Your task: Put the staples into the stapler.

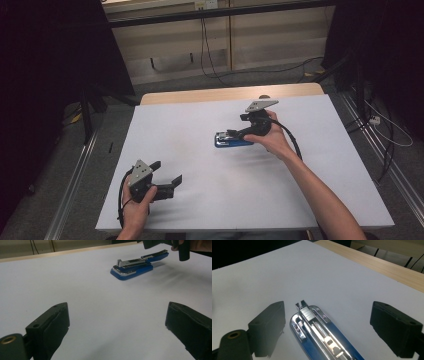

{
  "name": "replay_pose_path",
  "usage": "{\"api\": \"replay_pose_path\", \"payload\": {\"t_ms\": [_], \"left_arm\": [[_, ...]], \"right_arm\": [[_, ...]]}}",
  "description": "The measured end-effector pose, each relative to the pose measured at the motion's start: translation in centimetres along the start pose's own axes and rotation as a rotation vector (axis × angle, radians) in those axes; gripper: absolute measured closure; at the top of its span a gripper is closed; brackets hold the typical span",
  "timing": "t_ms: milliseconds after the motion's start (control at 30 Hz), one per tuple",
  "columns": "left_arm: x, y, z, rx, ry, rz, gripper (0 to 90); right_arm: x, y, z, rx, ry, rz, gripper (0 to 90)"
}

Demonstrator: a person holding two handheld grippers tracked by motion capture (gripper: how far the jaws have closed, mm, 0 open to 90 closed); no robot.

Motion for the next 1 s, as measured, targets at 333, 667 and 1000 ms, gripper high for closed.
{"api": "replay_pose_path", "payload": {"t_ms": [333,667,1000], "left_arm": [[0.0,-0.3,0.5,0.008,-0.017,-0.006,5.6],[0.3,-0.2,0.9,0.023,-0.016,-0.019,5.6],[0.2,0.4,0.4,0.007,-0.005,0.004,5.4]], "right_arm": [[0.0,-2.3,0.1,-0.082,0.059,-0.061,6.5],[-1.9,-4.1,-0.3,-0.133,0.093,-0.083,1.3],[-3.6,-6.4,-0.2,-0.209,0.098,-0.108,2.7]]}}
Point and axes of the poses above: each handheld gripper's, and its own axes: y roughly forward along the jaws, x roughly out of its top, z roughly to its left, the point moved 5 cm from there along y, roughly forward along the jaws, and after that the axes turned 6 degrees about -x, right-handed, at the moved point
